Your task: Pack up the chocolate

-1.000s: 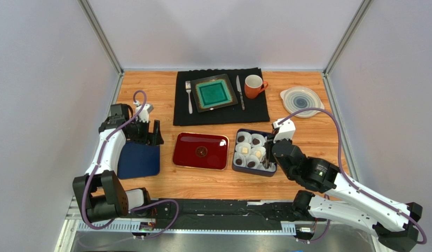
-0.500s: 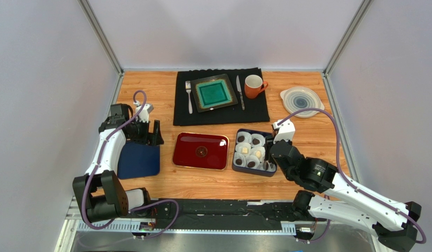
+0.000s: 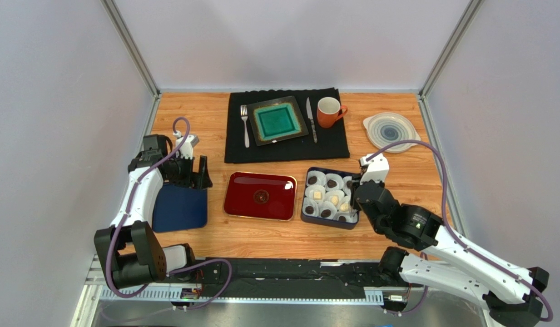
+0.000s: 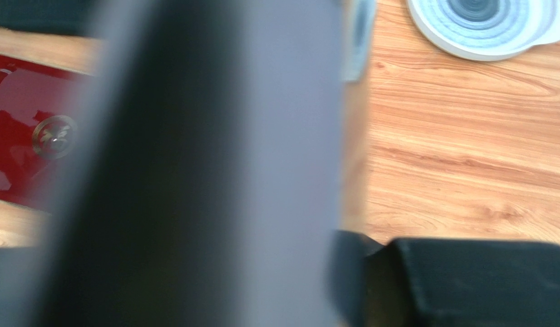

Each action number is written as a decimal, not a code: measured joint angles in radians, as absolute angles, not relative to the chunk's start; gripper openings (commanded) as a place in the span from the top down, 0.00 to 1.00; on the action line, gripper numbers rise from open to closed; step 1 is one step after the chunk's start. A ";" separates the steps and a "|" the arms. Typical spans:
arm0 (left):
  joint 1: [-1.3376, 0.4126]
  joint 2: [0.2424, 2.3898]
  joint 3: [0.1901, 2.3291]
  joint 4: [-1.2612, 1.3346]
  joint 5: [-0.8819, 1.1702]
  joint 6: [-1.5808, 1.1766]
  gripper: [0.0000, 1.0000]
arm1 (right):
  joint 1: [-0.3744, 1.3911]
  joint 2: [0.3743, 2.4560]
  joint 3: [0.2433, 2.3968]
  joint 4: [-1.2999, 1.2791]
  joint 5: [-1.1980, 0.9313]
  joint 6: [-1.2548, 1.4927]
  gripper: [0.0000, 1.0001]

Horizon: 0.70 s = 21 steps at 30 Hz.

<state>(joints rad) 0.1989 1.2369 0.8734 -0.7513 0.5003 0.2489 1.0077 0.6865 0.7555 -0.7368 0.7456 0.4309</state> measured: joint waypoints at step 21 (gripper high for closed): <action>0.199 1.220 0.873 -0.751 0.514 0.250 0.04 | 0.203 1.155 0.983 -0.948 0.220 0.434 0.93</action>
